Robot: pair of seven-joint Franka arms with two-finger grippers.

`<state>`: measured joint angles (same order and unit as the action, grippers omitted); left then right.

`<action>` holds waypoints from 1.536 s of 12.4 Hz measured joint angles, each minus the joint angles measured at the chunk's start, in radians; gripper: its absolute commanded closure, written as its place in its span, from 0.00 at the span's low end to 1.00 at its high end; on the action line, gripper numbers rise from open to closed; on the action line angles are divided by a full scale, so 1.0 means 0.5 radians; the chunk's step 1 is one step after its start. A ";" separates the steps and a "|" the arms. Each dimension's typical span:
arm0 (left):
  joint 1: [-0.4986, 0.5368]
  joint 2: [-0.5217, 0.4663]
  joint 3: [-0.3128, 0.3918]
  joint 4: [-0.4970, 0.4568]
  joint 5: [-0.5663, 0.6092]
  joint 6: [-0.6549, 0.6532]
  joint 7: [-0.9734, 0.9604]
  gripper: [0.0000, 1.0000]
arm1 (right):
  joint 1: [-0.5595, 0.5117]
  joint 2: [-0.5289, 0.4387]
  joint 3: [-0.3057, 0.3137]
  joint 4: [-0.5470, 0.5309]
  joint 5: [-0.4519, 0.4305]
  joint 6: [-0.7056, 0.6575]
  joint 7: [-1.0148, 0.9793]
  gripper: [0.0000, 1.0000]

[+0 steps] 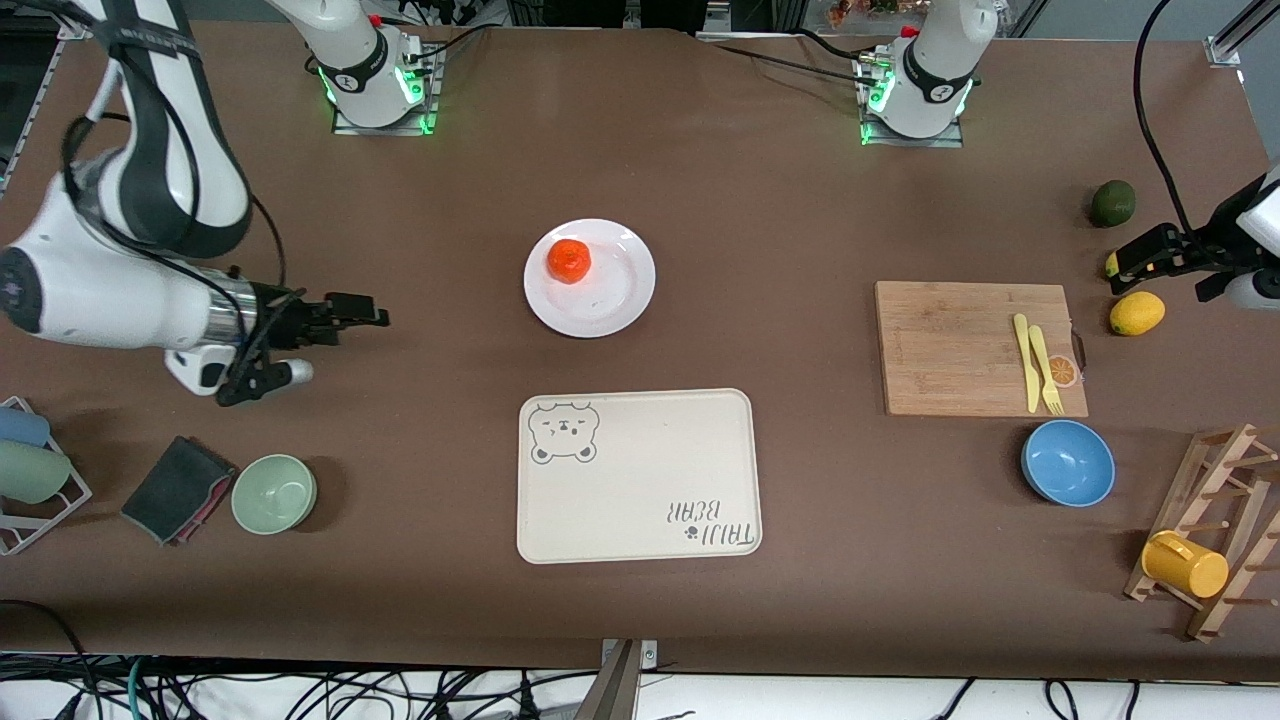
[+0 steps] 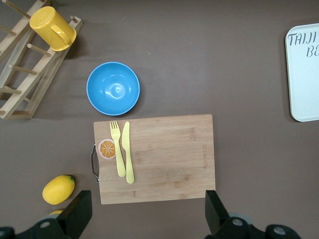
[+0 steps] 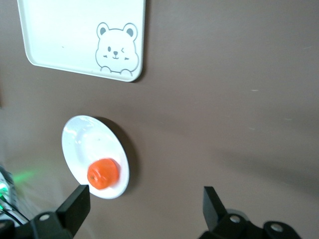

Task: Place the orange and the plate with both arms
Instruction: 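Reach the right gripper toward the rim of the white plate, then grip the plate rim with the right gripper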

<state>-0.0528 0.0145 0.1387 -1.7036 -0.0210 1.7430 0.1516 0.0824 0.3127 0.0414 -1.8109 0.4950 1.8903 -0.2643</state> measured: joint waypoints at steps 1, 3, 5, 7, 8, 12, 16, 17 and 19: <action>-0.007 0.002 -0.002 0.000 0.000 0.000 0.000 0.00 | 0.001 0.010 0.051 -0.102 0.075 0.101 -0.017 0.00; -0.016 0.003 -0.006 0.000 0.000 0.000 0.000 0.00 | 0.005 0.046 0.149 -0.290 0.369 0.271 -0.178 0.00; -0.017 0.003 -0.011 0.001 0.000 -0.010 0.001 0.00 | 0.006 0.106 0.205 -0.489 0.738 0.465 -0.541 0.00; -0.017 0.003 -0.015 0.001 0.000 -0.036 0.001 0.00 | 0.004 0.177 0.237 -0.611 0.944 0.601 -0.758 0.00; -0.017 0.004 -0.015 0.001 0.000 -0.038 0.001 0.00 | 0.002 0.214 0.271 -0.630 1.001 0.661 -0.784 0.00; -0.017 0.008 -0.015 0.001 0.000 -0.040 0.001 0.00 | 0.008 0.365 0.495 -0.641 1.346 0.955 -0.902 0.00; -0.017 0.012 -0.015 0.001 0.000 -0.040 0.001 0.00 | 0.016 0.411 0.580 -0.702 1.534 1.068 -1.002 0.00; -0.017 0.012 -0.015 0.001 0.000 -0.040 0.001 0.00 | 0.016 0.411 0.586 -0.718 1.556 1.077 -1.015 0.01; -0.017 0.013 -0.015 0.001 0.000 -0.040 0.001 0.00 | 0.016 0.411 0.590 -0.752 1.594 1.082 -1.031 0.12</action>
<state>-0.0614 0.0209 0.1313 -1.7033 -0.0208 1.7228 0.1523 0.0903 0.5180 0.3362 -2.1870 1.2921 2.4313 -0.7796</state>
